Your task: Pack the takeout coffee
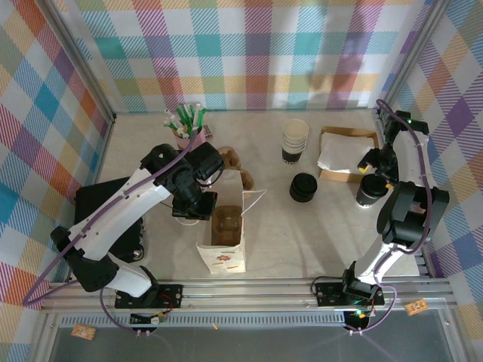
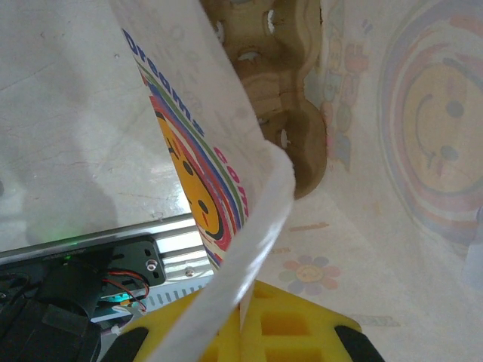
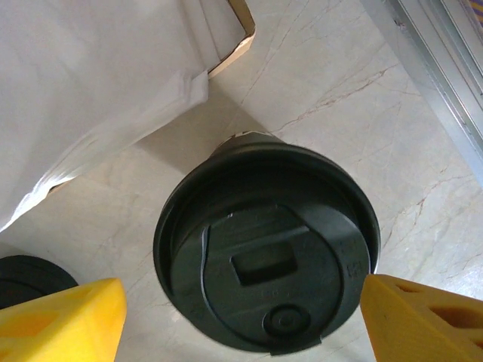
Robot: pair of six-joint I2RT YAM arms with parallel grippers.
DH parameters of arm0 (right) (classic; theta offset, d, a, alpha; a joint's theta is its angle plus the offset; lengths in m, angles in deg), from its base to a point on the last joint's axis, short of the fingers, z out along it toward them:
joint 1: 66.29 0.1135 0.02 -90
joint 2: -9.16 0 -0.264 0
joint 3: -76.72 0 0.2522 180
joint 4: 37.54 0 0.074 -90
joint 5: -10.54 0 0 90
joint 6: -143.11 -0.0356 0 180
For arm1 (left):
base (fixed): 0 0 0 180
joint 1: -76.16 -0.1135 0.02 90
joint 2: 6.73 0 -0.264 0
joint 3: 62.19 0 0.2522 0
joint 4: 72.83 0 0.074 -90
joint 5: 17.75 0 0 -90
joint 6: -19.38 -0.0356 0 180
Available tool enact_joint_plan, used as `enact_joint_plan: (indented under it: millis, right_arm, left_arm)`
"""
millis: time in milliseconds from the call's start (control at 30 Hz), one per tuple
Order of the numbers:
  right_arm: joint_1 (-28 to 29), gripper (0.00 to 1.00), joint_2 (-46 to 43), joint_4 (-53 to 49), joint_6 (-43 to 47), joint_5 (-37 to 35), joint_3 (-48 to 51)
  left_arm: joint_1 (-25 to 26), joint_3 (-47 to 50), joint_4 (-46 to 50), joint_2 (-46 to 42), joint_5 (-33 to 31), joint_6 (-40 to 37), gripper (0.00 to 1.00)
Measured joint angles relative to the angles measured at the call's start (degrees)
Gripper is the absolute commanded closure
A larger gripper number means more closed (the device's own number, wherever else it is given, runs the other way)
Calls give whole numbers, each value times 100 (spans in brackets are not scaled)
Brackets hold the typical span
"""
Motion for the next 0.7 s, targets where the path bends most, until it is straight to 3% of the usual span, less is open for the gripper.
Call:
enact_joint_plan:
  millis: [300,700]
  right_arm:
    - [-74,23,33,87,107,140,101]
    - [-74,21,-216,146,105,170,444]
  left_arm:
    - [0,-87,2,52,44,-39,100]
    - [0,-90,7,70,90,-107,100]
